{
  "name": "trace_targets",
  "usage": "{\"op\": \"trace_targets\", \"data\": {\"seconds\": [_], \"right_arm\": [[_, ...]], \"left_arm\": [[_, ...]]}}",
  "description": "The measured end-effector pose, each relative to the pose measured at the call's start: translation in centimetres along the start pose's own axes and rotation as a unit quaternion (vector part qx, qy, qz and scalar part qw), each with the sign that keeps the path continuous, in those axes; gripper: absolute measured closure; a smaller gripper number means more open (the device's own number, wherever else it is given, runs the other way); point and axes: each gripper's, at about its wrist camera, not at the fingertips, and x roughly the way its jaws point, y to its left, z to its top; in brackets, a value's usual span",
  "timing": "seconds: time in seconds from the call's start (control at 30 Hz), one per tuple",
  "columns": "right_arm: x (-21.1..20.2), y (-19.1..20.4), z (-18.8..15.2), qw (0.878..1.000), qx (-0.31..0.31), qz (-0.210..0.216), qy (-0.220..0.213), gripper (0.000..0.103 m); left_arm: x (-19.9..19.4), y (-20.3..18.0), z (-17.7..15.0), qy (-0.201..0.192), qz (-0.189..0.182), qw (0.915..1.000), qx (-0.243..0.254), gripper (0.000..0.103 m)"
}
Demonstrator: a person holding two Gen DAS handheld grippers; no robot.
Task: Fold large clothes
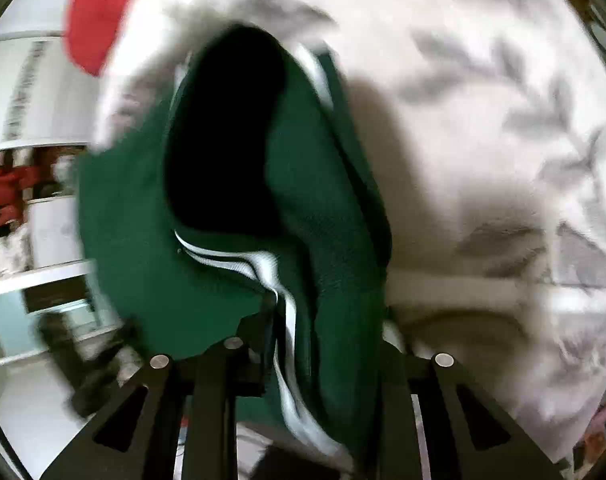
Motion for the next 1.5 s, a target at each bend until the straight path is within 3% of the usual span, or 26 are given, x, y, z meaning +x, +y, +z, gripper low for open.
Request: {"op": "trace_targets", "data": {"seconds": [0.1,0.23,0.3,0.37,0.43,0.5,0.57,0.73,0.83,0.9,0.93,1.0,1.07,1.13,1.17,1.2,1.23,1.27,1.33,1.37,1.4,1.47,1.5], "right_arm": [[1.8,0.3,1.2,1.0,0.0,-0.005,0.003,0.069],[-1.5,2.3,0.8,1.0,-0.02,-0.007,0.023,0.059],[-4.1,3.1,0.7,1.0,-0.019,0.018,0.0,0.05],[-5.2,3.7,1.2,0.998,-0.016,0.058,-0.016,0.034],[-4.5,4.4,2.6,0.998,-0.018,0.064,-0.015,0.029],[-2.3,5.1,4.7,0.999,-0.026,0.033,-0.006,0.028],[-1.7,4.3,6.2,0.999,-0.026,-0.033,0.019,0.028],[-6.6,4.6,4.0,1.0,0.009,0.003,-0.013,0.028],[-9.4,7.8,3.0,0.998,-0.05,-0.004,-0.032,0.028],[-9.5,13.4,3.7,0.988,-0.153,-0.011,-0.012,0.028],[-9.0,15.8,3.5,0.981,-0.193,-0.016,0.001,0.028],[-6.1,22.6,4.4,0.948,-0.313,-0.042,0.039,0.027],[-2.0,29.1,5.2,0.897,-0.432,-0.068,0.065,0.025],[2.0,33.5,5.5,0.854,-0.508,-0.062,0.098,0.023],[3.8,34.9,5.5,0.834,-0.536,-0.064,0.115,0.017],[6.4,36.3,5.2,0.803,-0.573,-0.083,0.139,0.016],[8.5,37.3,5.5,0.783,-0.592,-0.104,0.159,0.016],[11.5,37.8,5.1,0.754,-0.607,-0.137,0.209,0.013],[13.9,38.2,4.6,0.734,-0.611,-0.139,0.261,0.015],[15.0,38.2,4.5,0.731,-0.603,-0.13,0.291,0.02],[15.6,37.9,4.9,0.75,-0.569,-0.125,0.314,0.027],[16.0,36.5,7.7,0.83,-0.436,-0.099,0.332,0.054],[15.9,35.9,8.6,0.851,-0.391,-0.086,0.341,0.057]], "left_arm": [[0.2,0.6,-0.1,0.002,-0.01,0.9999,-0.009,0.0],[-1.7,0.9,0.2,-0.022,0.017,0.9996,0.01,0.0],[-2.4,1.0,0.3,-0.03,0.03,0.999,0.016,0.0],[-2.7,1.4,0.7,-0.037,0.031,0.9988,0.012,0.0],[-2.2,1.4,0.8,-0.037,0.032,0.9988,0.004,0.0],[-1.9,1.4,1.4,-0.04,0.033,0.9987,0.0,0.0],[-1.7,1.3,2.2,-0.044,0.036,0.9984,0.005,0.0],[-1.4,1.3,2.6,-0.045,0.043,0.9979,0.014,0.0],[-2.0,1.3,2.4,-0.046,0.047,0.9978,0.002,0.0],[-3.0,1.6,2.2,-0.057,0.059,0.9965,-0.017,0.0],[-3.7,1.8,2.1,-0.065,0.066,0.9953,-0.031,0.0],[-4.7,2.6,1.9,-0.078,0.071,0.9929,-0.056,0.0],[-5.1,3.6,1.7,-0.085,0.076,0.9901,-0.082,0.0],[-4.8,4.9,1.3,-0.084,0.079,0.9878,-0.105,0.0],[-4.7,5.2,1.3,-0.084,0.077,0.9872,-0.111,0.0],[-4.6,5.7,1.1,-0.085,0.077,0.9861,-0.12,0.0],[-4.6,6.1,0.9,-0.087,0.08,0.985,-0.125,0.0],[-4.6,6.3,0.9,-0.088,0.085,0.9841,-0.128,0.0],[-4.6,7.1,0.6,-0.091,0.087,0.9822,-0.139,0.0],[-4.5,7.5,0.5,-0.092,0.087,0.9811,-0.146,0.0],[-4.5,7.8,0.4,-0.093,0.087,0.9801,-0.152,0.0],[-4.3,8.3,0.1,-0.089,0.082,0.979,-0.164,0.0],[-4.0,8.5,0.1,-0.083,0.081,0.9791,-0.167,0.0]]}}
